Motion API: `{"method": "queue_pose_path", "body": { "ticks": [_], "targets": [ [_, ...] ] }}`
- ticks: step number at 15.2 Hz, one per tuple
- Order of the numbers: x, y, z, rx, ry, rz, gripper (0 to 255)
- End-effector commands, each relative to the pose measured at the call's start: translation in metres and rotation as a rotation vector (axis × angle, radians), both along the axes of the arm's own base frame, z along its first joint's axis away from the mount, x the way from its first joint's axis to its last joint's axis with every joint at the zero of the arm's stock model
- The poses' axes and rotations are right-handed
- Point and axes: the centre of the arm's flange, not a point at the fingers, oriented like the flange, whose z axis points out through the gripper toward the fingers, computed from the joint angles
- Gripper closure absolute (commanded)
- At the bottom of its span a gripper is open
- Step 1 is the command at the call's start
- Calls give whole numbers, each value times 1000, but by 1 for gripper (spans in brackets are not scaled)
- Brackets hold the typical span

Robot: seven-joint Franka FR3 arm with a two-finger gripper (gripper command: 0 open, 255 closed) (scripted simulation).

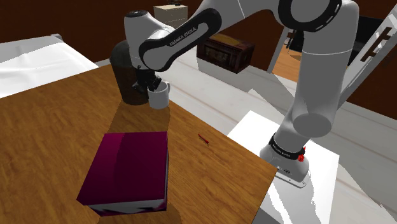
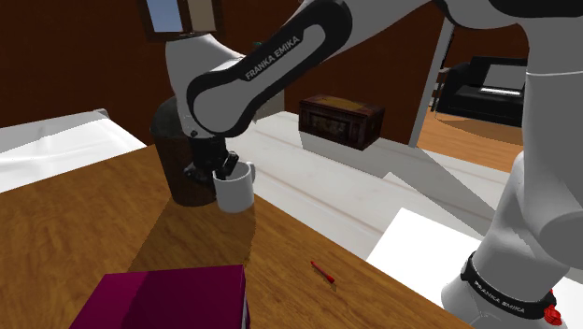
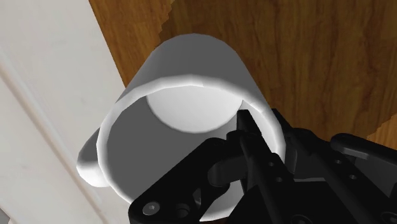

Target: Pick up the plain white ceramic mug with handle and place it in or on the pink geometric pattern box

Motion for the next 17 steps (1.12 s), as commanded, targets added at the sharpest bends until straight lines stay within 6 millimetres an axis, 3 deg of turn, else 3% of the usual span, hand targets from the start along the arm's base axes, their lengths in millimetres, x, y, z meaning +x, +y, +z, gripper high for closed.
{"method": "queue_pose_path", "body": {
  "ticks": [1, 17],
  "targets": [
    [1, -1, 11, 0, 0, 0, 255],
    [1, -1, 95, 0, 0, 0, 255]
  ]
}}
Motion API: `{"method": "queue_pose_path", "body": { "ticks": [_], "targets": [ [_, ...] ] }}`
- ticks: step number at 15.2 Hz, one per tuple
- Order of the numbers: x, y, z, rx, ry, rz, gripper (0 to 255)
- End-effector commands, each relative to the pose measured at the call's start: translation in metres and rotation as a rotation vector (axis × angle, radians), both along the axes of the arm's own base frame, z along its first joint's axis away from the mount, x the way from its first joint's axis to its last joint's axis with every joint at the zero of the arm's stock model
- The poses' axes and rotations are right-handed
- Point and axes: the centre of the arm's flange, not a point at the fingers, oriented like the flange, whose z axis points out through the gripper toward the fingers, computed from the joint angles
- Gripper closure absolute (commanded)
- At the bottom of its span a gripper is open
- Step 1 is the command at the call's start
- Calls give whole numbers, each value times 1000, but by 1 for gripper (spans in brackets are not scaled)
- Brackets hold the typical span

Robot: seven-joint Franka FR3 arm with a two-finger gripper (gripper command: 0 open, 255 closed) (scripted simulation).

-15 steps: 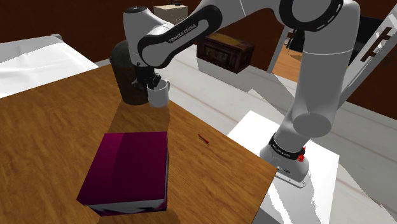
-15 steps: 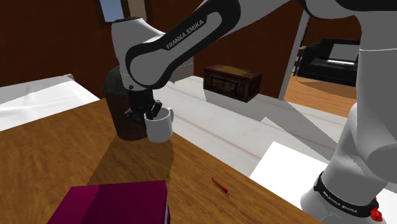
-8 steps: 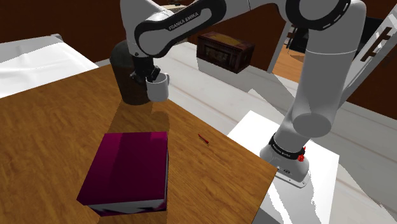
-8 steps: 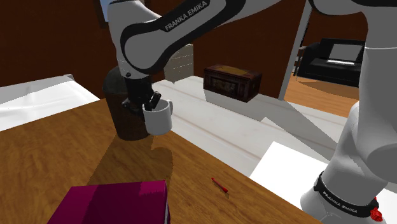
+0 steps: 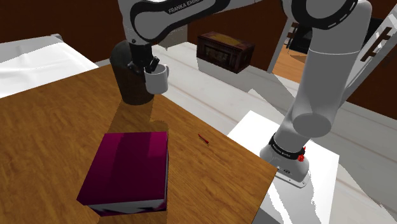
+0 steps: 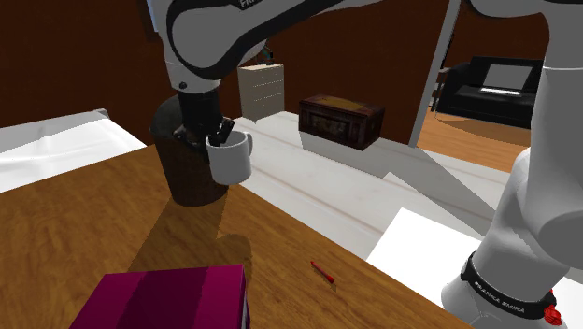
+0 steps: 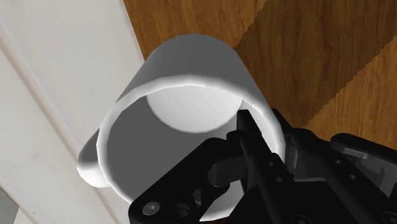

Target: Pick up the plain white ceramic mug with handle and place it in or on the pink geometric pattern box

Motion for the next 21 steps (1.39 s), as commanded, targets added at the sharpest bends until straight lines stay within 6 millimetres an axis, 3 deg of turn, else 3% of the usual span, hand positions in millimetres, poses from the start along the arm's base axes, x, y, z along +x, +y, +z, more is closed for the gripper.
{"method": "queue_pose_path", "body": {
  "ticks": [1, 21],
  "targets": [
    [0, 0, 11, 0, 0, 0, 255],
    [0, 0, 116, 0, 0, 0, 255]
  ]
}}
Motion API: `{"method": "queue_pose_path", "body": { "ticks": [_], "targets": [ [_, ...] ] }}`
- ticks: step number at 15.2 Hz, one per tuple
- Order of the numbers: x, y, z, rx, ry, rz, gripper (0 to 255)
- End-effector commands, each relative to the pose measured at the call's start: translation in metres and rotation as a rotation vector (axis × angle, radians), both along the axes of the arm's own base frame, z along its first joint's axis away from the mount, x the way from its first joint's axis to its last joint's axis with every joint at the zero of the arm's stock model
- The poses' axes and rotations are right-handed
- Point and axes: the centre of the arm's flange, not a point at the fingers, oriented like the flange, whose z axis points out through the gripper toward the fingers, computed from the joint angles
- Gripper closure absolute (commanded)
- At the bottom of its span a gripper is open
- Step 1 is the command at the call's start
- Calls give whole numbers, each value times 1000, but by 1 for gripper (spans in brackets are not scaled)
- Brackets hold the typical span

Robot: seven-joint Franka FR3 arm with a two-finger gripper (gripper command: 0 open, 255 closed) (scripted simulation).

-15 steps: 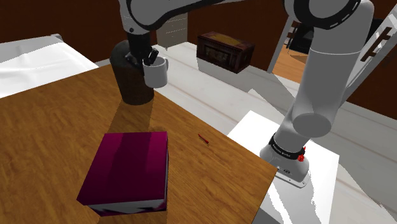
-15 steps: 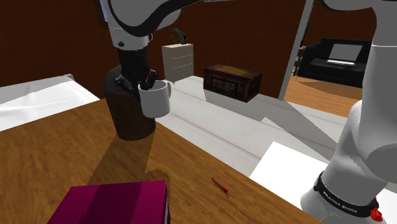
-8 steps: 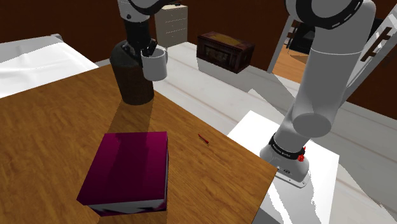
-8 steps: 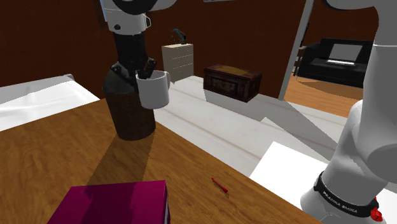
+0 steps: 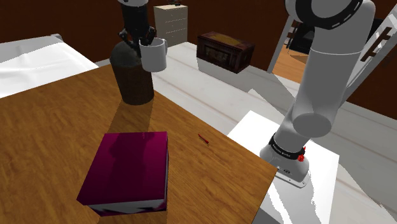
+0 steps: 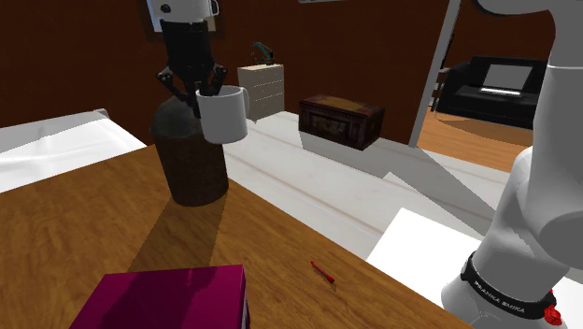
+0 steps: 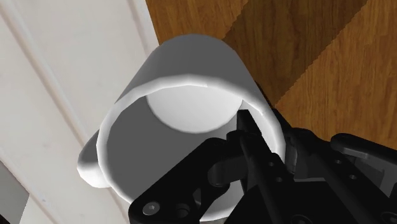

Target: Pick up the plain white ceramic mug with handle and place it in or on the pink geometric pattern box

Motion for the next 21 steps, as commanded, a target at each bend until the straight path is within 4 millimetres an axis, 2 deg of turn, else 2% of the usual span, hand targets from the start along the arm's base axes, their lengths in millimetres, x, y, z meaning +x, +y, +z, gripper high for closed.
{"method": "queue_pose_path", "body": {
  "ticks": [1, 21],
  "targets": [
    [-9, 11, 6, 0, 0, 0, 255],
    [-183, 208, 21, 0, 0, 0, 255]
  ]
}}
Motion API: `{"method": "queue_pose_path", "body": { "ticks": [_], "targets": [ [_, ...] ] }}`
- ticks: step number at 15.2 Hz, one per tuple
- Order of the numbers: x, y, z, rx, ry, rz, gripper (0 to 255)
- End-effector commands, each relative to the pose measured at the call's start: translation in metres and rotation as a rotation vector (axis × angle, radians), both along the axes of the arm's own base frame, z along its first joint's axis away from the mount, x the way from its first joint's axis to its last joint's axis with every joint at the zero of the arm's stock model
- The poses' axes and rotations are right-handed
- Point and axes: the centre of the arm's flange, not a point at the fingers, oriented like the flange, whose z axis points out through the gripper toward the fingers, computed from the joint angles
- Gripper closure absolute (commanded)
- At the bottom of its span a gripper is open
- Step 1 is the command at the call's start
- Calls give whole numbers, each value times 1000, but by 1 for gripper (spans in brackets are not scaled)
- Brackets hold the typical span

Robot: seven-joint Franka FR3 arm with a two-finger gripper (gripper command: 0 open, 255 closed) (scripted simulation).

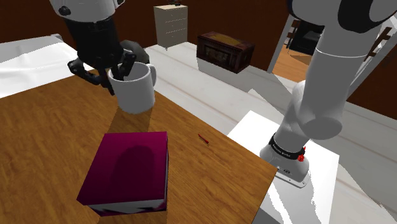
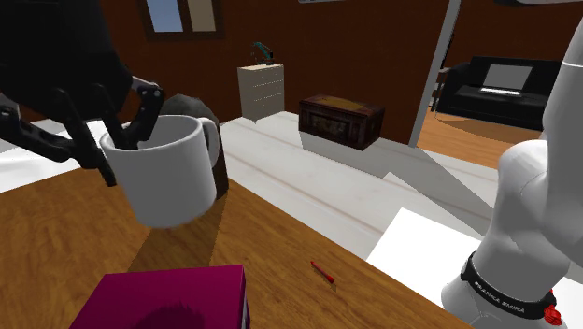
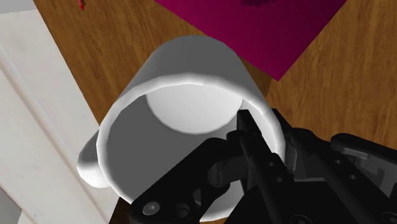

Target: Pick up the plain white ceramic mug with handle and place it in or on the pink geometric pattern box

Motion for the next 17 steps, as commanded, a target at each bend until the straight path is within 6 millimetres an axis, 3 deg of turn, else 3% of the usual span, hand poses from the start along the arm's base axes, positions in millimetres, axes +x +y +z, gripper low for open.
{"method": "queue_pose_path", "body": {
  "ticks": [1, 8, 17],
  "targets": [
    [-15, 17, 2, 0, -1, -2, 255],
    [-76, 86, 7, 0, -1, -2, 255],
    [-79, 89, -35, 0, -1, -2, 255]
  ]
}}
